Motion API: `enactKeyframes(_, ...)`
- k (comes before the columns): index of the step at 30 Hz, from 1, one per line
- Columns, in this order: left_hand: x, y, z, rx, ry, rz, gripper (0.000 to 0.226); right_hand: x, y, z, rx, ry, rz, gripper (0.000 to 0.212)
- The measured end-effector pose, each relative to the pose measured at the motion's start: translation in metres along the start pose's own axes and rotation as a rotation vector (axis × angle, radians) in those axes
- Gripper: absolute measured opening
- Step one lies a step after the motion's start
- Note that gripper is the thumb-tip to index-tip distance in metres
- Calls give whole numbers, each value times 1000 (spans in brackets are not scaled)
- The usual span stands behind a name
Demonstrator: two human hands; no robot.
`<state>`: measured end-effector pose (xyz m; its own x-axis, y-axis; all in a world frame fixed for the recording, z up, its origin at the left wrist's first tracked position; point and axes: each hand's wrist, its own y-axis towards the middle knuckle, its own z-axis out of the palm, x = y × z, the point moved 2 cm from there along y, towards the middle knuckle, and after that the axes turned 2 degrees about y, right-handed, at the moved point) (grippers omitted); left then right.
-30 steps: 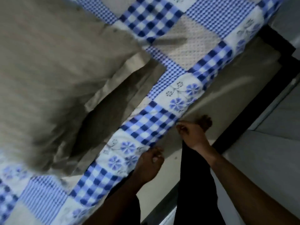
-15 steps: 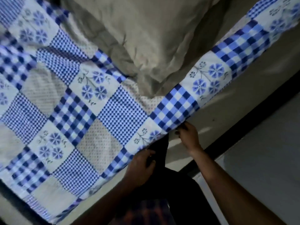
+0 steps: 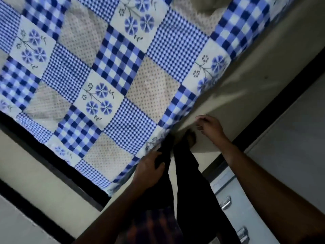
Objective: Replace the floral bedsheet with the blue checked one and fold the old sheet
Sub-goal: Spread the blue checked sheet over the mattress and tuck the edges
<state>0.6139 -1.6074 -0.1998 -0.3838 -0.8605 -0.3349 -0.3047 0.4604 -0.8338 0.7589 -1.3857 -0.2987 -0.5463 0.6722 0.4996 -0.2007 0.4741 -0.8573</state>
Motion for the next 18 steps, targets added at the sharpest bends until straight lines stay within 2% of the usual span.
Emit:
enactKeyframes(3, 50, -23, 12, 47, -8, -38, 73, -49, -32, 55, 140, -139, -48, 22)
enactKeyframes(6, 101, -36, 25, -6, 44, -40, 58, -102, -66, 112, 294, -323, -81, 14)
enactKeyframes(9, 155, -52, 39, -73, 35, -12, 69, -150, -98, 172, 383, -491, -157, 29)
enactKeyframes(14, 256, -74, 59, -192, 50, 74, 70, -217, -129, 268, 358, -815, -617, 52)
enactKeyframes(18, 299, -67, 65, -132, 71, 85, 65, -244, -140, 308, 338, -970, -684, 59)
